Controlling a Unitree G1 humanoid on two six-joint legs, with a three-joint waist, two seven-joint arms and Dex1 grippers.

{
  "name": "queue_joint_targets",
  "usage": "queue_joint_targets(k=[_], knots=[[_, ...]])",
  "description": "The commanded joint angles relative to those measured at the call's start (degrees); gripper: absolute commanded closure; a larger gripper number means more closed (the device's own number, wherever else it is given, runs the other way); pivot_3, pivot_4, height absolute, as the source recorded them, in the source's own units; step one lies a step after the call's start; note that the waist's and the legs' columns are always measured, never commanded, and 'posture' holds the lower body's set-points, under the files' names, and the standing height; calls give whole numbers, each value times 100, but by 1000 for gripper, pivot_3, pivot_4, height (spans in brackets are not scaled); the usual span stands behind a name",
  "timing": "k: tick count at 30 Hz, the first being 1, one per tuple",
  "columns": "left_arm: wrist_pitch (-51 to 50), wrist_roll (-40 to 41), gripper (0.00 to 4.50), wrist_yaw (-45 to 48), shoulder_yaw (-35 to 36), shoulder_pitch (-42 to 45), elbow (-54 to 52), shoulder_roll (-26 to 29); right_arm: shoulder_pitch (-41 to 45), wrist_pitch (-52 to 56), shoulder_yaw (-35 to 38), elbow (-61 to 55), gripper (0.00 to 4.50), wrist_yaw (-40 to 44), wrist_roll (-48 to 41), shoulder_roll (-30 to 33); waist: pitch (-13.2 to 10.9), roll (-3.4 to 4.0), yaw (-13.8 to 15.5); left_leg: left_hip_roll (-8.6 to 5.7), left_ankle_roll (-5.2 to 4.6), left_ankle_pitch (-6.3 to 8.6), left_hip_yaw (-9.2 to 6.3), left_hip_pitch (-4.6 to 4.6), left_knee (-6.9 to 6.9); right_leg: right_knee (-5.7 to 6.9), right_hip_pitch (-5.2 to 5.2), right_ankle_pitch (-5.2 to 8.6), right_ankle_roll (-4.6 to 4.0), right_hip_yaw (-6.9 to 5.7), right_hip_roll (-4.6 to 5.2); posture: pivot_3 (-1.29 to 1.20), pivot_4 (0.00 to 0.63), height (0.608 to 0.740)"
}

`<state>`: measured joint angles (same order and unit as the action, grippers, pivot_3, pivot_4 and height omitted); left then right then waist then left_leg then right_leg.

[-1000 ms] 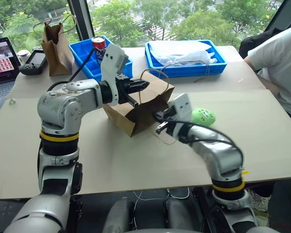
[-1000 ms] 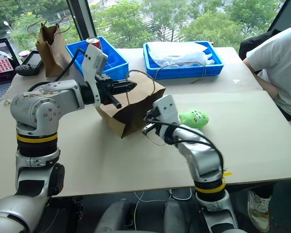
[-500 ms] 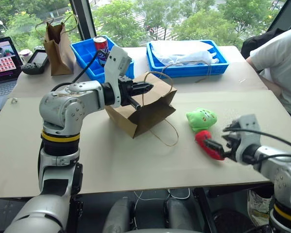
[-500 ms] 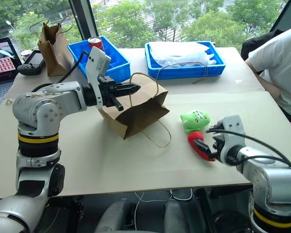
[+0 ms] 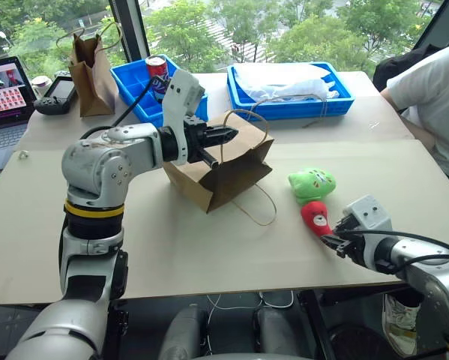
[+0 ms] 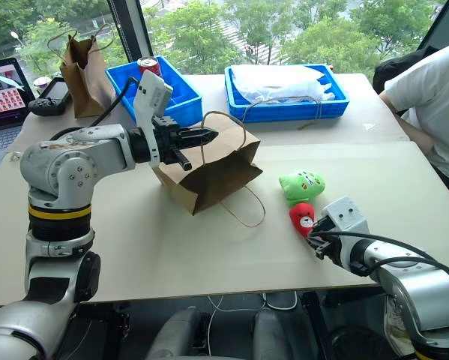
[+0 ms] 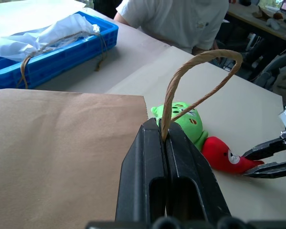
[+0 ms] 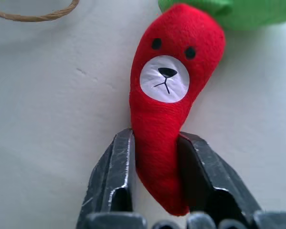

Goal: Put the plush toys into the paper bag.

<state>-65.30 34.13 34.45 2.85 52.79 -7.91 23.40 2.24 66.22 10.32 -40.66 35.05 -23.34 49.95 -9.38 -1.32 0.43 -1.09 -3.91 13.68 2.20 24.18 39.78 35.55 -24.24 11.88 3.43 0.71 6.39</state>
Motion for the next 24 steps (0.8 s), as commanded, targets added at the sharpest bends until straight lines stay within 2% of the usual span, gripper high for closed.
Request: queue_joint_targets(k=[1,4,11,13,18,24], knots=[[-25,149,4500,-47,120,221,-70,-29,483,-622,-232,-277,4338,480,-86,419,-1,-2,7,1,0,0,-1,0,0,-1,0,0,0,-1,-1,0,150,740],[-28,159,4500,-75,103,244,-71,-72,959,-848,-710,-214,4435,682,103,836,-1,-2,-5,-2,0,0,3,1,1,-3,-2,0,0,5,2,0,150,740],[-132,291,4500,-156,83,223,-203,-105,2396,-1246,-1860,370,4435,603,534,537,-6,-12,12,1,-2,1,-2,10,-1,-19,-2,-1,-1,-2,2,0,150,740],[-139,298,4500,-195,90,217,-209,-101,2693,-1352,-2278,615,4435,595,698,293,-6,-13,11,-2,-3,2,0,11,0,-22,-3,-3,-1,-1,5,0,150,740],[-216,379,4500,-357,152,246,-307,-199,3764,-1994,-3374,1567,4435,530,1412,-764,-9,-17,-10,-2,-2,2,-1,11,-3,-21,-5,-4,-3,-2,3,0,150,740],[-323,516,4500,-513,187,237,-442,-287,4083,-2670,-3881,2495,4435,386,1998,-1600,-10,-19,23,-6,3,-1,-7,14,-3,-15,-10,-8,-6,-9,5,0,150,740]])
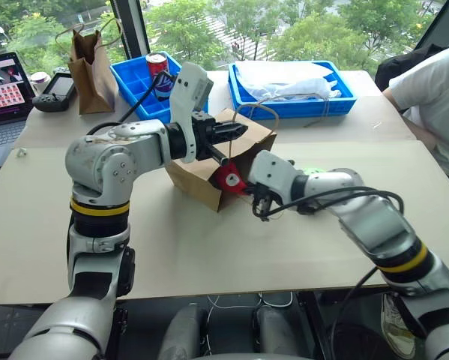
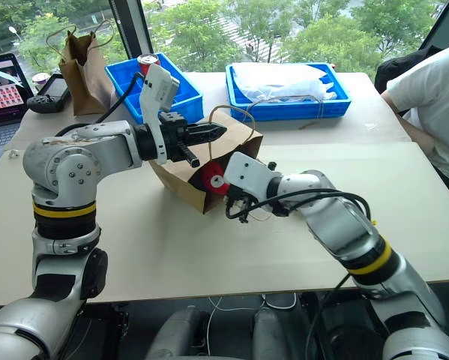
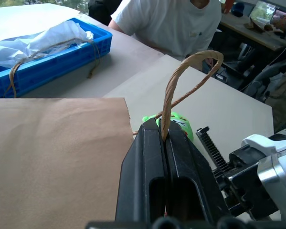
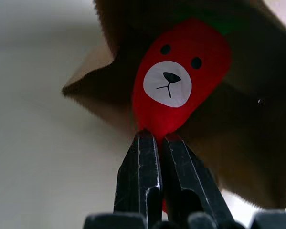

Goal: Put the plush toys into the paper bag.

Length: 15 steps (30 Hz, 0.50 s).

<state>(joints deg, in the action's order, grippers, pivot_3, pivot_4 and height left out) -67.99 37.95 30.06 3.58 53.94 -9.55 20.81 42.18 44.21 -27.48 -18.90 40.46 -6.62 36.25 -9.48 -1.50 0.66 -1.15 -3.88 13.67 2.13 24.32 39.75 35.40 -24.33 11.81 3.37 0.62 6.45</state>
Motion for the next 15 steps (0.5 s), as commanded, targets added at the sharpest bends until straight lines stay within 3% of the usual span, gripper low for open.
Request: queue_joint_targets(k=[1,4,5,8,12,13,15], knots=[[-72,163,4500,-98,121,115,-302,-30,97,-598,-34,471,4435,-218,334,-417,0,0,-2,-1,0,0,-1,0,1,-2,1,0,0,-1,0,0,150,740],[-140,230,4500,-146,145,91,-368,-34,162,-1061,263,921,4435,-495,372,-921,0,-1,-27,-4,6,-3,2,0,-3,0,-4,-1,0,3,1,0,150,740],[-134,225,4500,-142,146,95,-360,-12,144,-1092,381,1029,3730,-488,262,-1100,0,0,-35,-1,8,-4,2,-1,-3,3,-4,-1,0,3,-2,0,150,740],[-64,196,4500,-115,117,120,-293,75,38,-1058,564,1236,2809,-433,67,-1451,0,0,-42,-1,15,-8,-3,-3,-5,39,-11,-2,-1,2,-2,0,150,740],[-17,202,4500,-108,95,126,-251,112,-85,-942,517,1101,1666,-343,213,-1418,0,0,-40,-2,15,-8,-5,-5,-4,44,-9,-2,-2,1,-2,0,150,740],[9,187,4500,-85,65,113,-250,139,-151,-815,575,941,1112,-334,160,-1403,0,0,-42,-2,15,-8,-5,-5,-4,44,-9,-2,-2,1,-2,0,150,740],[107,119,4500,-15,-25,85,-221,210,-409,-424,824,389,858,-251,-7,-1161,0,0,-39,-2,15,-8,-5,-5,-5,44,-10,-2,-2,1,-2,0,150,740]])
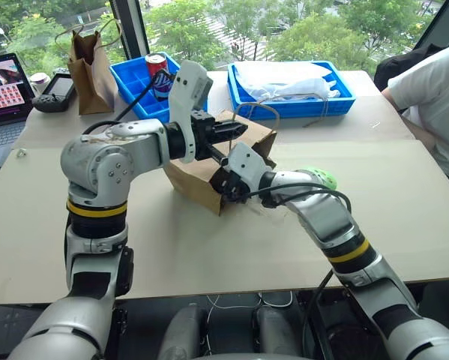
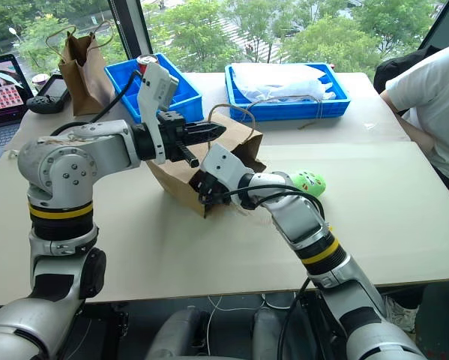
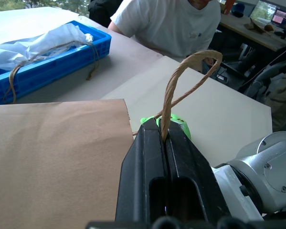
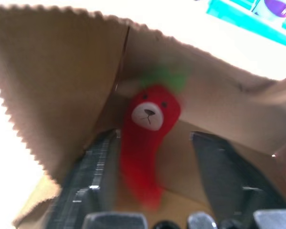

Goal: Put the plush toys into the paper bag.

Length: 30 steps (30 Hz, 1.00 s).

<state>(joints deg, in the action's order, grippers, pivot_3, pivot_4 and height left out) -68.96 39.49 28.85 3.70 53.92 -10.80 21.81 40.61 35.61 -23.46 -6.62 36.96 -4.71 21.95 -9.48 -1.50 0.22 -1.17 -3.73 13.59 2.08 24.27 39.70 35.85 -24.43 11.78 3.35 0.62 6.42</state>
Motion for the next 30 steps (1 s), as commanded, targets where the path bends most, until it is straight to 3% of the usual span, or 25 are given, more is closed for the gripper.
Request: queue_joint_targets(k=[1,5,9,14,18,22,29,30], knots=[[232,-47,4500,121,-57,81,-83,125,-345,589,528,-1042,858,130,-256,363,0,0,12,0,0,0,-1,1,-1,0,-1,0,0,-1,0,0,150,740],[274,-26,4500,64,-3,65,12,58,-621,1792,1617,-1918,858,22,-790,692,0,0,20,1,-3,2,1,3,-1,-2,0,0,0,0,1,0,150,740],[352,-79,4500,72,-20,11,118,63,-925,2446,2276,-1938,858,-126,-575,1644,0,0,52,1,-6,4,0,0,2,-13,3,0,0,0,4,0,150,740],[401,-69,4500,141,-92,-24,141,22,-869,2024,2174,-659,858,-415,-274,1870,0,-1,-3,3,-6,3,10,-8,1,-22,7,2,-3,6,1,0,150,740],[393,-62,4500,163,-106,-24,117,-2,-816,1395,1847,530,858,-419,-49,1698,0,-1,-45,4,-7,3,13,-8,0,-19,5,3,-5,9,-2,0,150,740],[380,-60,4500,163,-100,-43,77,10,-843,927,1884,1036,1850,-459,21,1582,0,-1,-65,2,-8,3,12,-8,1,-21,10,2,-4,10,-1,0,150,740],[351,-16,4500,185,-116,-51,31,-14,-954,1032,2142,-162,4335,-100,-110,2133,-1,-1,-43,2,-9,3,10,-5,5,-19,9,2,-3,10,1,0,150,740],[338,3,4500,191,-134,-50,19,-44,-855,1156,2175,-557,4455,97,-282,2249,-1,1,-42,3,-9,4,10,-5,5,-19,9,2,-3,10,1,0,150,740]])
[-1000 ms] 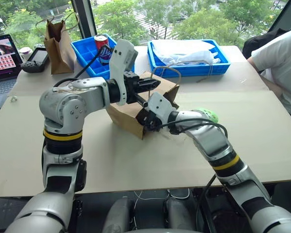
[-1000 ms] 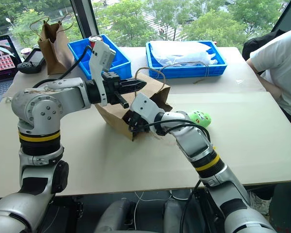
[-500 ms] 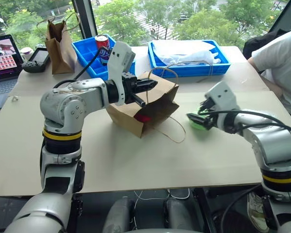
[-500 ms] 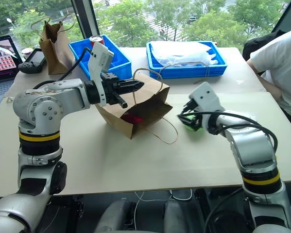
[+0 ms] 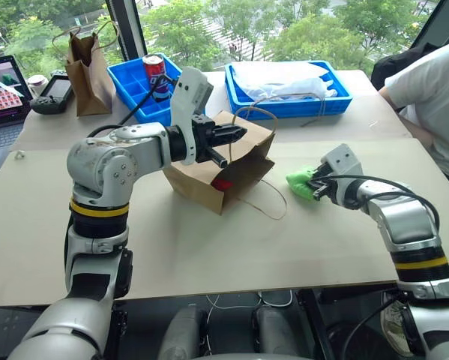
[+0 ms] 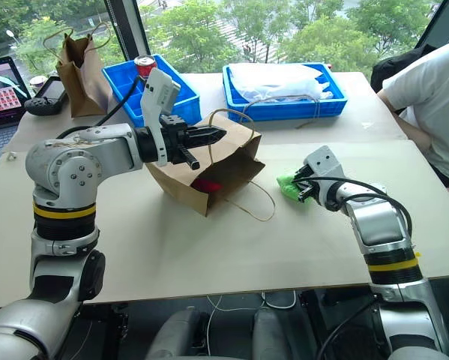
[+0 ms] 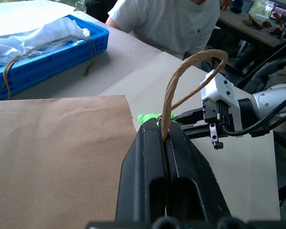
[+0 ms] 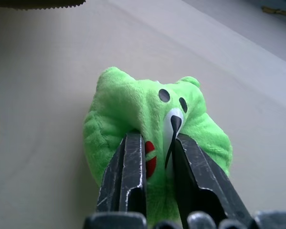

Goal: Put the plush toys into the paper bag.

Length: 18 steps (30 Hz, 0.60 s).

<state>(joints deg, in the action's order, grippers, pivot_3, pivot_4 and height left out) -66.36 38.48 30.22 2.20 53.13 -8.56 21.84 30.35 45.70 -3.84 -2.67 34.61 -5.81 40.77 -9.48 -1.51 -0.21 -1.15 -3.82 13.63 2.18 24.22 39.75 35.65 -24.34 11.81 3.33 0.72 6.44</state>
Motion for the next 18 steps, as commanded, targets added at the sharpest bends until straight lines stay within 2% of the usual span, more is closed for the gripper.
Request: queue_joint_targets(k=[1,5,10,18], knots=[[71,116,4500,59,0,32,-209,-71,266,289,207,-1339,4455,543,-353,487,-2,3,2,-1,0,0,1,2,-1,0,-4,0,0,1,1,0,150,740],[121,79,4500,102,-36,69,-154,-99,456,1167,-137,-2421,4455,871,-924,490,-2,3,-32,9,0,1,-1,2,-4,0,-7,0,0,-1,-5,0,150,740],[83,117,4500,35,8,101,-195,-204,838,1818,-586,-2812,4455,337,-1092,-417,-2,2,-40,6,0,0,-7,1,-1,4,-4,0,0,-2,-1,0,150,740],[-81,263,4500,-44,51,69,-384,-237,1021,752,-1236,-1878,4455,-204,-539,-1276,-2,3,30,-3,1,0,-7,5,0,8,-7,0,0,-5,5,0,150,740]])
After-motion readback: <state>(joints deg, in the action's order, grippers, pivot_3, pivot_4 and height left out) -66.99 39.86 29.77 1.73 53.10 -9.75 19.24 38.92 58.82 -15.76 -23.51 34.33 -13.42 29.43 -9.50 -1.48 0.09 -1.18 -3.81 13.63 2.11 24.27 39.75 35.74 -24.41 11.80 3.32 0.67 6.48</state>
